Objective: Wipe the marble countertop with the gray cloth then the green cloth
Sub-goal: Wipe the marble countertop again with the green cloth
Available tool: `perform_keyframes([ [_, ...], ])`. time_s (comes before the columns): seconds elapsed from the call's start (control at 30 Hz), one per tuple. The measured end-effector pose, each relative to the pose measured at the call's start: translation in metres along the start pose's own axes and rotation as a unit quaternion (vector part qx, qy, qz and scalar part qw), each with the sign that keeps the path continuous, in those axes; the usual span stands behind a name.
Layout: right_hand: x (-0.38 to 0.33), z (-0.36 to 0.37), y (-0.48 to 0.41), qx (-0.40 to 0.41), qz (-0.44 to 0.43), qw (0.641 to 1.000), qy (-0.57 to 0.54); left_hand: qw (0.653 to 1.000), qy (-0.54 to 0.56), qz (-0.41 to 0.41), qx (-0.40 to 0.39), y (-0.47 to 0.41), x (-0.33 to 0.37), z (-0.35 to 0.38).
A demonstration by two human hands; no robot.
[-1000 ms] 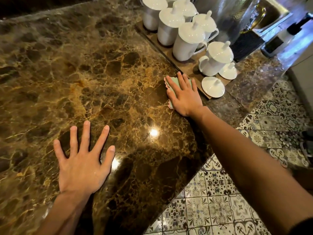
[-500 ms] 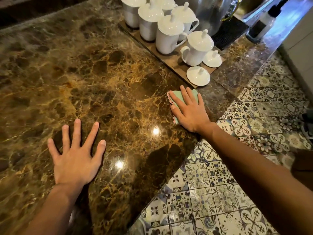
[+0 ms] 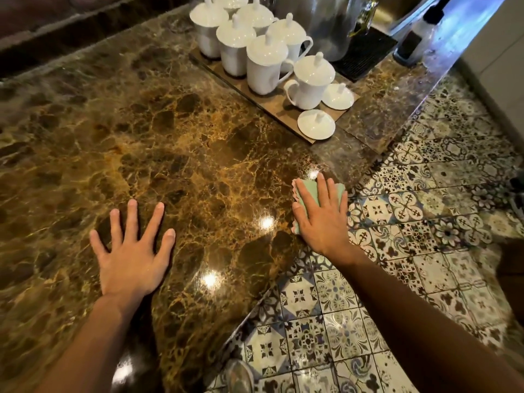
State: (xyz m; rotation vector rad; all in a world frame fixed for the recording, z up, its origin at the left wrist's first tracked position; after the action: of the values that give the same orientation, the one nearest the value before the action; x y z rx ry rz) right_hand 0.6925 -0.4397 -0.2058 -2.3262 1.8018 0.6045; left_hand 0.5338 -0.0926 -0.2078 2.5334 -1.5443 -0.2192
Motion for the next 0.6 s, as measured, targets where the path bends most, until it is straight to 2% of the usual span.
perform_keyframes([
  [0.37,-0.01,0.005,0.007,0.014,0.057,0.998,-0.025,1.0,-0.009,0.003,0.007,0.002,0.0,0.001],
  [0.6,-0.025,0.017,0.029,0.041,0.084,0.992,-0.088,1.0,0.023,0.008,0.008,0.022,0.0,0.002],
])
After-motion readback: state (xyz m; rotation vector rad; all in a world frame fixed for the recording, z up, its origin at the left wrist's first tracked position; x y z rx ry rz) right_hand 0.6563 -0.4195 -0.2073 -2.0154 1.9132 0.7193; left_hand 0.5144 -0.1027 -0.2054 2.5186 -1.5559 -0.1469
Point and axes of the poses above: each hand's wrist, its own y-axis away from the middle knuckle, its own z-axis out of the palm, x = y × z, the point moved 6 cm from there along -y, towards the middle knuckle, and after that the axes turned 11 degrees about -y, right-handed, at the moved point
